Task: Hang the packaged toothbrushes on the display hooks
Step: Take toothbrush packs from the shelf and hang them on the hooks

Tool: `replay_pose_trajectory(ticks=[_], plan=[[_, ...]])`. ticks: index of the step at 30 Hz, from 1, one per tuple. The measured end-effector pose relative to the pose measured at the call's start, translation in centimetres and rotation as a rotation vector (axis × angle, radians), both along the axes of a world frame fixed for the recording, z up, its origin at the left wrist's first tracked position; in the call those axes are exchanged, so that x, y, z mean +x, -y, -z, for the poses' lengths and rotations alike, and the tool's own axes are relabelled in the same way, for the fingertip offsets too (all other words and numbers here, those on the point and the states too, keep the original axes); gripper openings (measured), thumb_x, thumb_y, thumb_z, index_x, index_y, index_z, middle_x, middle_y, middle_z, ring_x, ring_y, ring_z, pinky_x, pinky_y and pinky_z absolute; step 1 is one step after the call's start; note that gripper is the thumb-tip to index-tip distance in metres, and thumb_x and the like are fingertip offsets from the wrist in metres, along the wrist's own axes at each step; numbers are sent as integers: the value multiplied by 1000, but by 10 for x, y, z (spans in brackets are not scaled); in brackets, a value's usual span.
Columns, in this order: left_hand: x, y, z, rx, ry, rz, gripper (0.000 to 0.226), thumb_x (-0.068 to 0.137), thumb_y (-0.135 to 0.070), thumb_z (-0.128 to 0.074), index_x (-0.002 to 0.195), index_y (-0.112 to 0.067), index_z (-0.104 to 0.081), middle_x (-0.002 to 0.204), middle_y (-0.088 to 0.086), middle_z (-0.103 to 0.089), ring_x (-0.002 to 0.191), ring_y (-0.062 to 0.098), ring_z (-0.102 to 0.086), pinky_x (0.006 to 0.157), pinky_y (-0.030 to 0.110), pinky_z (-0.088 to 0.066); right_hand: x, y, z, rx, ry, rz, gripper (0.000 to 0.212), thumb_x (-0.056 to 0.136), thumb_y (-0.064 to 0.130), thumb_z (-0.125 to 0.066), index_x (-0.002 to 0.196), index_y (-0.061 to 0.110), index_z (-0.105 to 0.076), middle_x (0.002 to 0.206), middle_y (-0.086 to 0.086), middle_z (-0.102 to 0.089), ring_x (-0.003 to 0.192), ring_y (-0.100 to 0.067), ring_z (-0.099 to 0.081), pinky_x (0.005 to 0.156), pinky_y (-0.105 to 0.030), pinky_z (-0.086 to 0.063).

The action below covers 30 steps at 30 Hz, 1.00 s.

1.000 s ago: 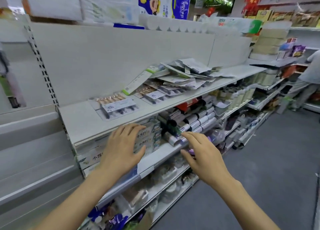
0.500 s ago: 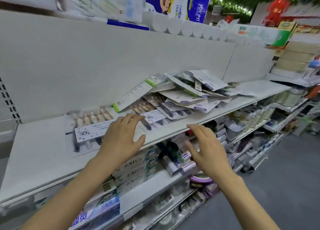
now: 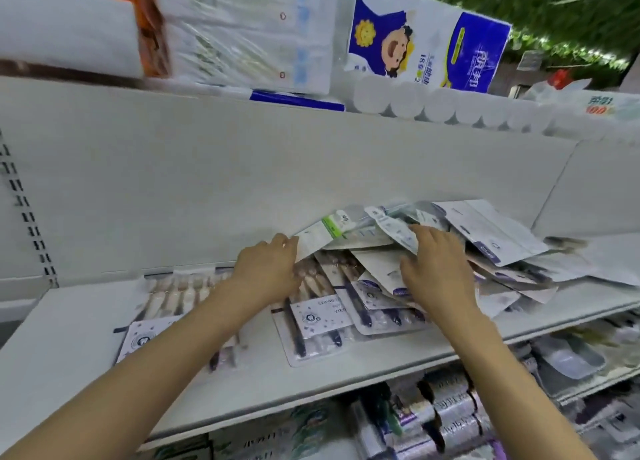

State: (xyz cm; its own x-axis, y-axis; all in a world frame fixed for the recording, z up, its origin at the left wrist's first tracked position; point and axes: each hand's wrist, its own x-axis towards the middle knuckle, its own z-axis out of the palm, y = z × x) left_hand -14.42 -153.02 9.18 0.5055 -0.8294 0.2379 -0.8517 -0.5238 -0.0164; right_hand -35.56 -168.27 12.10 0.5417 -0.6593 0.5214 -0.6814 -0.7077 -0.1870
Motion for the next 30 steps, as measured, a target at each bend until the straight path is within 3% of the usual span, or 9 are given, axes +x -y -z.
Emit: replay_pose_trajectory(ticks=[3,7,10,14,17,21,24,27,30], plan=[[4,21,4,28,19,-57,53,97,-47,-48,141,-19,-40,127,5,-52,106,32,-61,72,35,-38,10,19,0,6,-91,48,35,89,19,-54,123,12,-58,114,-9,-66,107,-33,-53,68,-36,-35],[12,39,4,-24,99,-143,33,96,-32,-54,129,-24,-51,119,2,-58,102,31,-64,70,32,-35,14,39,7,-123,-117,0,17,87,16,-59,101,10,-67,102,-8,-68,95,-35,-55,64,-34,-31],[14,37,0,-182,110,-186,17,101,-29,-49,109,-25,-63,104,2,-67,95,32,-65,66,30,-35,12,46,3,-144,31,-82,12,95,17,-57,98,13,-68,94,-5,-69,89,-33,-55,61,-33,-31],[10,18,-11,-531,-29,-174,28,98,-43,-54,82,-20,-57,76,3,-66,77,34,-64,56,33,-38,4,44,-11,-9,368,-289,13,100,18,-53,91,17,-63,78,1,-61,77,-24,-55,57,-34,-33],[-2,-2,-18,-816,-301,-108,32,92,-52,-55,90,-23,-69,76,-4,-71,75,20,-68,64,39,-52,-4,33,-22,166,604,-489,15,100,19,-58,85,19,-59,66,8,-56,64,-8,-50,53,-24,-33],[-30,-31,-24,-1141,-605,-13,16,94,-29,-66,106,-34,-74,98,-18,-76,93,2,-71,82,30,-57,-5,17,-29,328,731,-673,19,99,25,-61,80,24,-59,63,8,-55,57,-4,-44,50,-17,-31],[-50,-55,-27,-1256,-673,-9,20,93,-23,-66,112,-24,-74,102,-12,-77,97,4,-71,83,25,-55,3,8,-30,364,747,-744,19,97,30,-63,79,23,-61,64,5,-58,56,-12,-46,51,-27,-38],[-65,-85,-26,-1321,-694,-45,20,94,-19,-65,112,-23,-73,101,-12,-77,94,2,-71,75,17,-55,12,-10,-25,503,761,-844,11,94,31,-67,89,21,-69,76,-3,-69,73,-30,-63,64,-47,-55],[-77,-125,-17,-1369,-695,-127,20,95,-16,-63,108,-27,-73,101,-9,-77,95,9,-72,77,25,-57,26,-38,-17,675,747,-971,5,93,23,-68,94,21,-73,83,0,-74,77,-21,-69,68,-43,-61]])
